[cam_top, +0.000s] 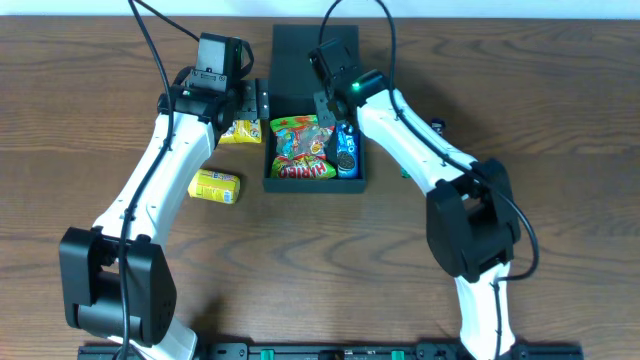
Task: Pack container
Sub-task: 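Lower the Oreo pack into the box beside the Haribo bag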
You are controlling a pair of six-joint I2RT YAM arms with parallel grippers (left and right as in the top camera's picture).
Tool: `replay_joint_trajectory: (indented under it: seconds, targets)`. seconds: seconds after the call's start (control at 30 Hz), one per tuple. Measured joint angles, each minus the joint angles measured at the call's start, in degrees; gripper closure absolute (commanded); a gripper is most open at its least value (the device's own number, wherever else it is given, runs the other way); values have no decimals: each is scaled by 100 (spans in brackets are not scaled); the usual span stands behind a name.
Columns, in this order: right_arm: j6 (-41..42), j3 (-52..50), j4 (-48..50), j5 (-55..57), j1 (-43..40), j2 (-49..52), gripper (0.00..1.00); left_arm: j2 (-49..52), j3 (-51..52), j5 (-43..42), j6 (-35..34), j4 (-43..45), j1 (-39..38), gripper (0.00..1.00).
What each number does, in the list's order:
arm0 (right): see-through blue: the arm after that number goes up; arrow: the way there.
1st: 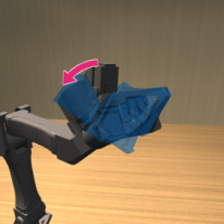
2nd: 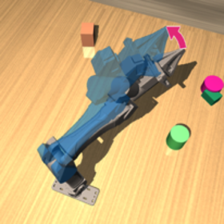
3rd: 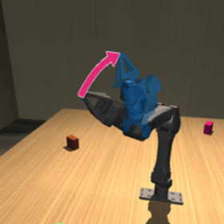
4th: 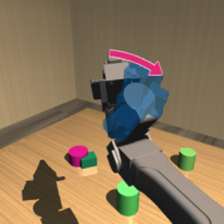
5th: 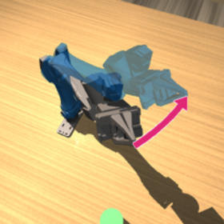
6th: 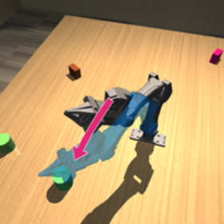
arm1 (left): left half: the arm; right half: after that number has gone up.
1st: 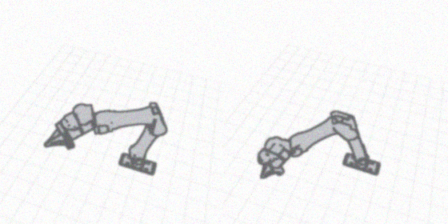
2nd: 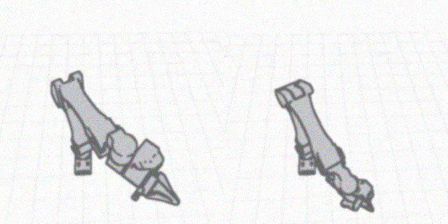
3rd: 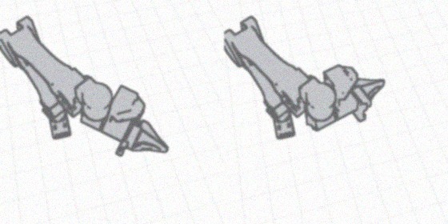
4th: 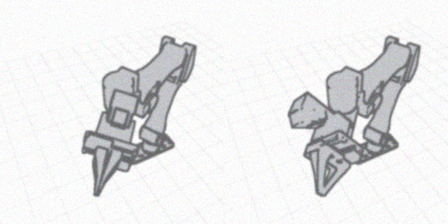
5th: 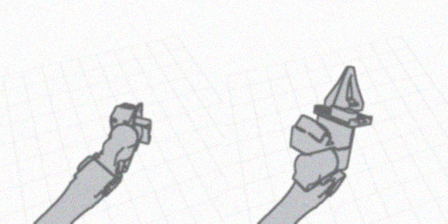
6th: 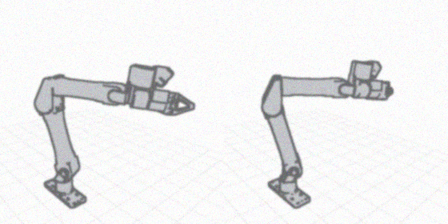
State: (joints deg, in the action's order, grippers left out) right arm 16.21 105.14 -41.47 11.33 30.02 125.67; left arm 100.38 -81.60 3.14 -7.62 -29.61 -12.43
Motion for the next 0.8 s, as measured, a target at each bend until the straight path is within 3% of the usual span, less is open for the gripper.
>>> replay_joint_trajectory:
  seconds: [0.4,0.8]
  targets:
    - [-15,13,-304,334,-114,529,99,0,0,0,0,-28,0,5]
    - [-15,24,-372,363,-125,271,98,0,0,0,-2,-42,0,5]
